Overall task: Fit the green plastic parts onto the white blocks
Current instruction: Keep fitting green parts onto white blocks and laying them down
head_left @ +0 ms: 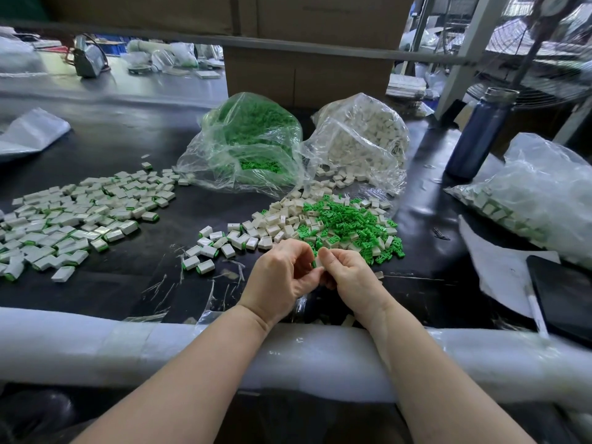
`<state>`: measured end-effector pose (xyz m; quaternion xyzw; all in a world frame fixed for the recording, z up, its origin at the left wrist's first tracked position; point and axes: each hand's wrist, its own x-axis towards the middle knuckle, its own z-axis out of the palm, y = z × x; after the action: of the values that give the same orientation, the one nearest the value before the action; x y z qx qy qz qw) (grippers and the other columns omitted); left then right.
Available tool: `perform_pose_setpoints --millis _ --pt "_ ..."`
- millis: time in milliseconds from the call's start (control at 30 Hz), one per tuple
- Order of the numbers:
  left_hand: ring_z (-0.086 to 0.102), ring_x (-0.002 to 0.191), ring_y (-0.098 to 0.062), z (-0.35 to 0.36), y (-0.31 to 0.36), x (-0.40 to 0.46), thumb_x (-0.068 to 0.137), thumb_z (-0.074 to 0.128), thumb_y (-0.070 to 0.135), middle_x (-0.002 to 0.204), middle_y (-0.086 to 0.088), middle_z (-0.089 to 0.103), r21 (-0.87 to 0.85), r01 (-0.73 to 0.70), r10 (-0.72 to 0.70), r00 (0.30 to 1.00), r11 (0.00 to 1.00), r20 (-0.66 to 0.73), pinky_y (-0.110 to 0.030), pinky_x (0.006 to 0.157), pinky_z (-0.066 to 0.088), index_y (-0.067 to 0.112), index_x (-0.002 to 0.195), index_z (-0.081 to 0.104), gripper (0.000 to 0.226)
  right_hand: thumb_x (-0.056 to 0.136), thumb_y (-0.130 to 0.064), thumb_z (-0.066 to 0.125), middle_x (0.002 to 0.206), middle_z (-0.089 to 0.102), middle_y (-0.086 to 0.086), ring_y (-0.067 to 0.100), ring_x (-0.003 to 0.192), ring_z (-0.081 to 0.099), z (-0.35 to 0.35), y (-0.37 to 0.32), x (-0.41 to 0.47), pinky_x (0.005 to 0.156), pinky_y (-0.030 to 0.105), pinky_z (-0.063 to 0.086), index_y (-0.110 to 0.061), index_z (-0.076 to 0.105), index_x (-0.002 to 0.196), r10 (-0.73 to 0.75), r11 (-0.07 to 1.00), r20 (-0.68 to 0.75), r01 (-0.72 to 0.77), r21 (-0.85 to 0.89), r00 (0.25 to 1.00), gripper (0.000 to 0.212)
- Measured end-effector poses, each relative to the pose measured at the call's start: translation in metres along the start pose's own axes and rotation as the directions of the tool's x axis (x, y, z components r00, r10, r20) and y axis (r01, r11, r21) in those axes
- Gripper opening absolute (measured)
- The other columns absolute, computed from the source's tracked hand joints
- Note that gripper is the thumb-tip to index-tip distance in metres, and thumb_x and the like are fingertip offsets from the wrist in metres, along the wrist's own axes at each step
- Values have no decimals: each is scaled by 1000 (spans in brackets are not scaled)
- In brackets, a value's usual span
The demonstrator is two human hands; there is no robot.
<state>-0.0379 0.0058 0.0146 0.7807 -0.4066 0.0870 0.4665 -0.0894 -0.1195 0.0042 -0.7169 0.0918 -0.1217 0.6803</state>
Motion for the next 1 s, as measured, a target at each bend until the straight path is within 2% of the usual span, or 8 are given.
perform_pose_setpoints --millis 100,300,400,500,567,633,767,1000 --pt "47 63 -10 0 1 0 76 74 10 71 2 53 40 -11 11 1000 999 -13 -7 60 37 3 77 61 15 99 -14 41 45 47 -11 0 43 41 0 -1 0 45 13 36 -11 52 62 10 1000 13 -10 20 1000 39" --pt "46 61 -13 1 2 0 74 76 11 68 2 52 58 -21 22 999 998 -24 -9 58 37 4 74 59 18 98 -18 43 57 47 3 11 53 43 -2 1 1 54 23 36 -9 54 67 26 999 18 -27 26 999 35" --pt "46 59 -11 1 1 -1 74 77 11 67 2 52 46 -15 16 999 999 -28 -10 57 38 5 74 59 18 98 -19 43 55 46 1 8 50 42 0 0 1 50 20 35 -9 52 66 25 999 9 -25 44 1000 34" --pt "47 58 -5 1 -1 0 75 75 10 67 6 53 -59 33 -34 999 998 -14 -12 58 43 9 77 59 16 97 -19 45 52 49 0 8 46 43 -1 -1 0 46 19 37 -8 54 66 0 998 -19 2 70 1000 34" --pt "51 60 -9 -1 -3 0 77 73 6 69 3 56 -152 93 -94 996 984 -1 -19 60 49 9 80 60 14 96 -19 48 56 49 6 12 49 43 -2 -2 -1 47 22 38 -5 61 76 -30 998 -36 32 52 999 27" --pt "54 61 -12 -3 -5 1 78 70 2 68 0 59 -199 142 -143 990 970 9 -23 63 52 8 80 61 12 93 -15 53 53 52 -1 6 47 43 -3 -1 -2 46 17 38 -8 66 82 -59 997 -43 61 45 997 18" --pt "55 57 -5 -3 -6 1 77 72 5 64 5 61 -270 229 -227 973 935 38 -16 60 49 14 75 62 14 90 -6 57 55 64 -8 -1 50 55 -4 -1 -1 50 11 43 -9 67 81 -74 995 -64 78 62 995 13" --pt "62 62 -11 -5 -12 3 77 72 5 69 -1 67 -373 328 -328 942 868 64 -25 65 53 14 76 66 11 82 1 66 66 69 -7 4 55 58 -5 -3 -3 52 18 48 -14 68 86 -62 996 -72 66 58 996 15"
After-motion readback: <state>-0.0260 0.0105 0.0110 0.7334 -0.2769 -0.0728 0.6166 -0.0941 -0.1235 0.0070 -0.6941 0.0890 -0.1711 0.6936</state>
